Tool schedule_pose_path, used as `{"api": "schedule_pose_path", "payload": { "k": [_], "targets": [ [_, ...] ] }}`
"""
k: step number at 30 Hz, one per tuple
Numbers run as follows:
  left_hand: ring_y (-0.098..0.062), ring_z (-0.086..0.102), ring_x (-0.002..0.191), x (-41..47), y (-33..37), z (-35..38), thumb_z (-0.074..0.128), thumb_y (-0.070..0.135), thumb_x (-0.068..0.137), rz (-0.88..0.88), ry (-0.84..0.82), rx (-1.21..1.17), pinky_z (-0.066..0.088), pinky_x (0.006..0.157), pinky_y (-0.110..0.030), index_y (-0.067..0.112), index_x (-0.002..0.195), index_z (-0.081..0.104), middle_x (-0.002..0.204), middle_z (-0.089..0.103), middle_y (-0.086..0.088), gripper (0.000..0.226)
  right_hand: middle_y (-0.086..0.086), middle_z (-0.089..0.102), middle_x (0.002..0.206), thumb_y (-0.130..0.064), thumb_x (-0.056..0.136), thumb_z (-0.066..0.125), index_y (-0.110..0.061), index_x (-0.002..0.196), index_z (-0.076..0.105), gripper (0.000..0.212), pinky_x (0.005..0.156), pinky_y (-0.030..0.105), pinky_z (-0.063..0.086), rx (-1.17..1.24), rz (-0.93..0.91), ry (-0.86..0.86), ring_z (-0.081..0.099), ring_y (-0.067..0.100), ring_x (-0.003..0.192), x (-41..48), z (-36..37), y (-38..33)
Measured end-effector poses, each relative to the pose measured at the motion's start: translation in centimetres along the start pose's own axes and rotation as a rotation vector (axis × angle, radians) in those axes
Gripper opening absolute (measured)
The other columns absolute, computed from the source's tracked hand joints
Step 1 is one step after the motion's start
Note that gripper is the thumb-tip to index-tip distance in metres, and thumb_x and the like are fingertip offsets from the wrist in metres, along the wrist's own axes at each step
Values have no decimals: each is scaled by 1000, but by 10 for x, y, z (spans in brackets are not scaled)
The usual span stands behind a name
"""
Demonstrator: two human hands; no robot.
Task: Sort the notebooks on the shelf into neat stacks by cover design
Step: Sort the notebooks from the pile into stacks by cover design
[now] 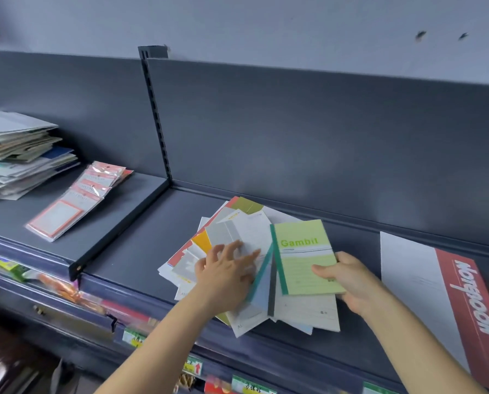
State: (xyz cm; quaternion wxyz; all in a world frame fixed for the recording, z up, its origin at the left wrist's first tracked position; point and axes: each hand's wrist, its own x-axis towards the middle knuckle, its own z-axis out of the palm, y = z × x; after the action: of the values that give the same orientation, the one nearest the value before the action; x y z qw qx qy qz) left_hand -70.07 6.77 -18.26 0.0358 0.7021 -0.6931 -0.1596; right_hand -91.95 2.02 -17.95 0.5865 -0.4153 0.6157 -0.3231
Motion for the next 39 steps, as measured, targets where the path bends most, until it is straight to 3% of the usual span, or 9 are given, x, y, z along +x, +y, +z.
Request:
{"api": "schedule_pose_path", "payload": {
  "k": [6,11,14,18,21,26,29,31,39],
  "targets": [
    [-28,22,137,5,-20,-13,53,59,86,-201,113,-65,20,111,-34,9,144,24,152,24,-6,82,11,69,110,5,84,63,-9,120,55,40,76,39,51,130,-77,188,65,30,99,0,-40,-19],
    [-19,33,98,11,-35,-23,67,57,77,-215,159,-162,29,87,-28,14,119,43,122,49,1,64,18,69,109,6,86,58,-1,115,62,29,73,38,52,188,-55,30,67,31,95,-2,-28,-29],
    [-24,35,116,13,-40,-27,68,53,79,-166,138,-198,33,93,-30,19,140,36,135,48,4,77,17,70,109,4,87,58,-2,115,63,29,76,41,53,169,-56,0,67,32,98,-2,-6,-27],
    [-24,23,133,14,-40,-26,55,53,88,-73,230,-142,28,106,-33,21,144,37,153,29,3,67,13,70,109,4,88,58,-6,116,61,30,81,42,52,244,-132,34,66,30,100,-5,10,-32],
    [-17,24,138,6,-28,-30,37,60,86,96,277,-358,23,112,-33,23,143,40,153,32,6,68,6,71,107,5,89,55,-11,111,62,28,79,38,53,374,-275,70,68,23,98,-12,22,-39],
    [-12,51,122,11,-13,-34,43,57,81,264,213,-672,42,104,-35,25,143,37,132,55,9,70,-4,69,112,6,89,56,-23,114,56,39,87,28,52,249,-535,120,65,11,105,-24,53,-31],
    [-15,57,112,20,-12,-24,56,25,94,253,219,-694,50,95,-35,31,123,48,119,60,10,31,-14,64,113,-2,91,57,-36,107,51,38,93,26,48,-2,-454,83,60,7,108,-27,65,-6],
    [-18,58,107,25,-10,-17,55,9,94,233,251,-687,51,91,-37,29,118,50,115,60,7,33,-18,60,115,-7,93,55,-39,112,46,38,95,22,45,-94,-393,70,56,0,110,-27,69,7],
    [-18,56,95,35,46,-18,49,13,97,414,269,-637,50,71,-28,24,125,50,106,58,5,29,-8,56,118,-8,95,50,-22,124,40,34,88,24,43,-106,-325,307,52,9,110,-44,25,-6]
  ]
}}
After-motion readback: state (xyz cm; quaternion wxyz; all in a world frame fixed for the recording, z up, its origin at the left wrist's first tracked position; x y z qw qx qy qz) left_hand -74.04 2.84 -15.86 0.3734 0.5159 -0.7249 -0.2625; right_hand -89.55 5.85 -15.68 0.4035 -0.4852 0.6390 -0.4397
